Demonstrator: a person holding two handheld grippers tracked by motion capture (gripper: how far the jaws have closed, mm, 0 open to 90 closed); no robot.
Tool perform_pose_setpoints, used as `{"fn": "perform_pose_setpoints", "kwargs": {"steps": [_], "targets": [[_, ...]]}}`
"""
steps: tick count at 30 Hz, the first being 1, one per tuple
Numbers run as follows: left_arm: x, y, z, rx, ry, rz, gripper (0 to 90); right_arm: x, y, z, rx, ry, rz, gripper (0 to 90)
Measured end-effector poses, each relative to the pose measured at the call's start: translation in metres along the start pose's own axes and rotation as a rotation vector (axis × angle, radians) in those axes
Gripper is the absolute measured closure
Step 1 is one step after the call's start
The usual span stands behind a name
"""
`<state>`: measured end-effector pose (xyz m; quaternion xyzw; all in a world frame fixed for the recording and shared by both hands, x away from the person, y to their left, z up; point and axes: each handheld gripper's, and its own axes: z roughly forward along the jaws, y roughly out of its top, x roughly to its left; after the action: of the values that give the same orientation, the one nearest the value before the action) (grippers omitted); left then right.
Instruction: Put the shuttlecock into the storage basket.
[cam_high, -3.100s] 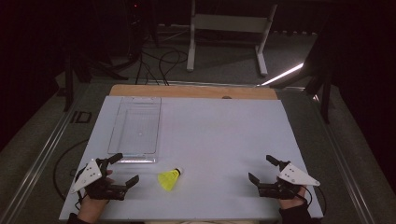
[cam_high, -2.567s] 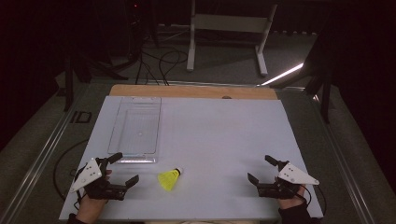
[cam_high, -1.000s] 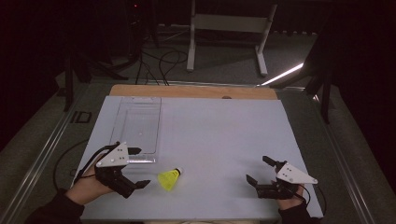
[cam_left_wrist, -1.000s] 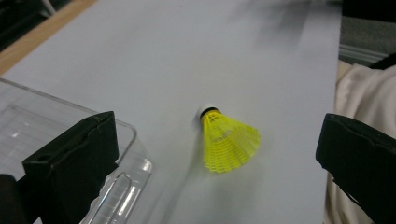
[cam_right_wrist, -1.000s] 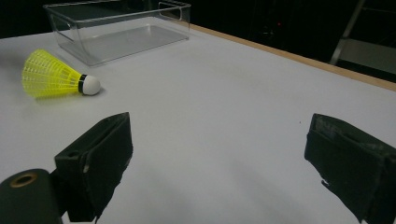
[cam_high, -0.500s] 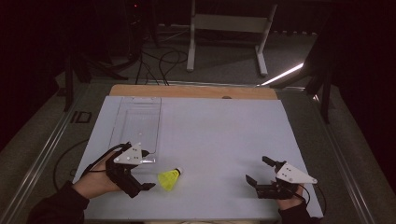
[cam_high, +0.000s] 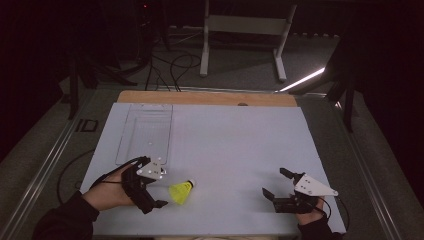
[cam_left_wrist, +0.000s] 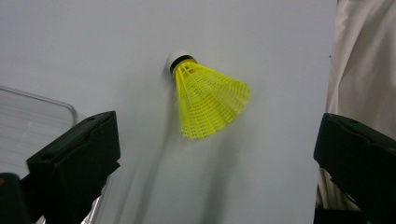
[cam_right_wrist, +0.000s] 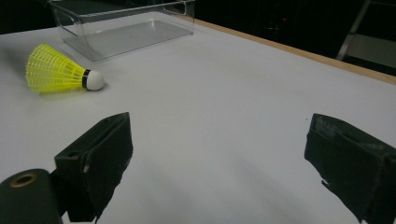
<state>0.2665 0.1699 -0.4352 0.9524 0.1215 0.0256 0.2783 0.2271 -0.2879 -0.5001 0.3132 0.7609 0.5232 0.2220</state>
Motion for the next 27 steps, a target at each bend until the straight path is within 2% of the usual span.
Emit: {"fn": "perform_pose_setpoints", "kwargs": {"steps": [3, 8, 9, 11, 18, 20, 21, 24, 27], "targets": [[0.002, 0.002, 0.014, 0.045, -0.032, 0.003, 2.7, 0.0, 0.0, 0.0, 0.005, 0.003, -0.002, 7.7], [0.004, 0.005, 0.023, 0.071, -0.036, 0.011, 5.6, 0.0, 0.0, 0.0, 0.004, 0.004, -0.001, 7.7], [0.005, 0.007, 0.025, 0.081, -0.026, 0.027, 7.2, 0.0, 0.0, 0.0, 0.004, 0.006, -0.003, 7.7], [0.006, 0.008, 0.026, 0.079, -0.029, 0.016, 9.8, 0.0, 0.0, 0.0, 0.004, 0.007, -0.003, 7.7], [0.008, 0.013, 0.033, 0.111, -0.001, 0.025, 19.6, 0.0, 0.0, 0.001, 0.005, 0.013, -0.003, 7.7], [0.009, 0.014, 0.036, 0.126, 0.006, 0.025, 27.1, 0.0, 0.0, 0.001, 0.005, 0.013, -0.001, 7.7], [0.009, 0.015, 0.038, 0.138, 0.019, 0.023, 27.1, 0.0, 0.0, 0.001, 0.006, 0.013, -0.002, 7.7], [0.009, 0.016, 0.043, 0.162, 0.024, 0.019, 34.0, 0.0, 0.0, 0.001, 0.005, 0.013, -0.003, 7.7], [0.01, 0.017, 0.049, 0.193, 0.034, 0.024, 37.1, 0.0, 0.0, 0.001, 0.003, 0.015, -0.003, 7.7]]}}
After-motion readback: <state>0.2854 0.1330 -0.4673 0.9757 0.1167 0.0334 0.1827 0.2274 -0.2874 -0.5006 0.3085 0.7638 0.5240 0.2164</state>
